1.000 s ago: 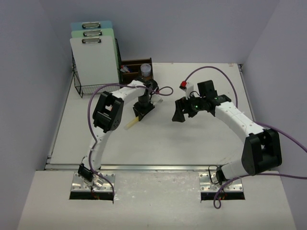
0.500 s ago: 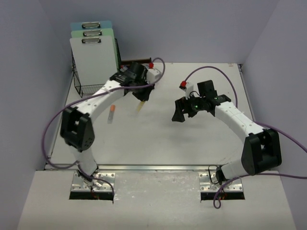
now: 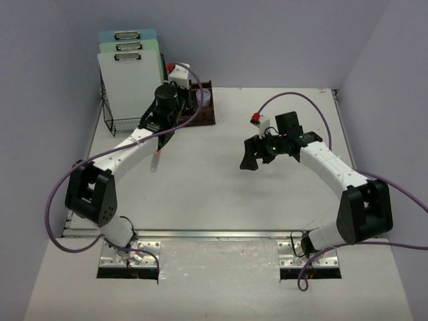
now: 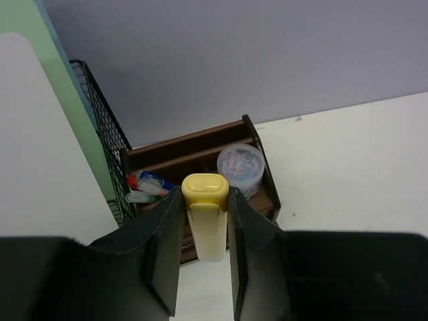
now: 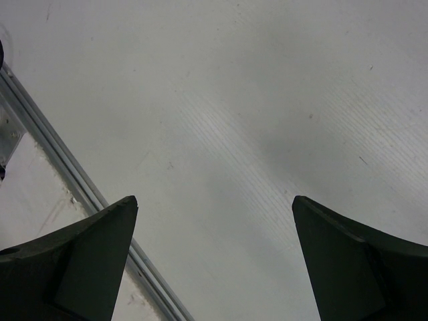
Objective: Organize the desk
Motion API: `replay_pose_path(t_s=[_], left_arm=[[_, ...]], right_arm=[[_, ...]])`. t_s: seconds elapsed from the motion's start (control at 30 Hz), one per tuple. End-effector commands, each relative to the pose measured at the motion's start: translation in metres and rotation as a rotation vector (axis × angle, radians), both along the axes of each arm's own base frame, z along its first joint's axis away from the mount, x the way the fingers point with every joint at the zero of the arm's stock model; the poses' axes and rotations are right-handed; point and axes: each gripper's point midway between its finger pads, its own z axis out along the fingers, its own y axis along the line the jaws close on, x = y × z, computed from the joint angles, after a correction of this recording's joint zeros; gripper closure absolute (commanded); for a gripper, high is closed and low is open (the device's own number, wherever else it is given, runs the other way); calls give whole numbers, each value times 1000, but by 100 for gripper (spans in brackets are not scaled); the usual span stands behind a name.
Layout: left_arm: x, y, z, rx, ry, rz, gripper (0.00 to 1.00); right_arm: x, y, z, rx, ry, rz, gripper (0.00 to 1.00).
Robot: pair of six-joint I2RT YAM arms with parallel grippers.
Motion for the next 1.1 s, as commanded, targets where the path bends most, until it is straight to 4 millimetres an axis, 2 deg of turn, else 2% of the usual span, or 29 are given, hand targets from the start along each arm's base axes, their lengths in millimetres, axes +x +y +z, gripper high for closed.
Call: replay_pose_path(t_s=[0.0,0.13,0.47,1.07], left_arm=[[28,11,26,-79,-192,103,100],[46,13,16,-50,-222,144,100],[80,17,-40,11,-171,177,100],[110,9,-112,4,-46,178,100]], right_arm=[[13,3,18,20,-64,9,1],[10,-1,12,8,-56,3,1],[10,-4,6,10,-40,-4,1],[7,-12,-2,-7,-31,1,1]])
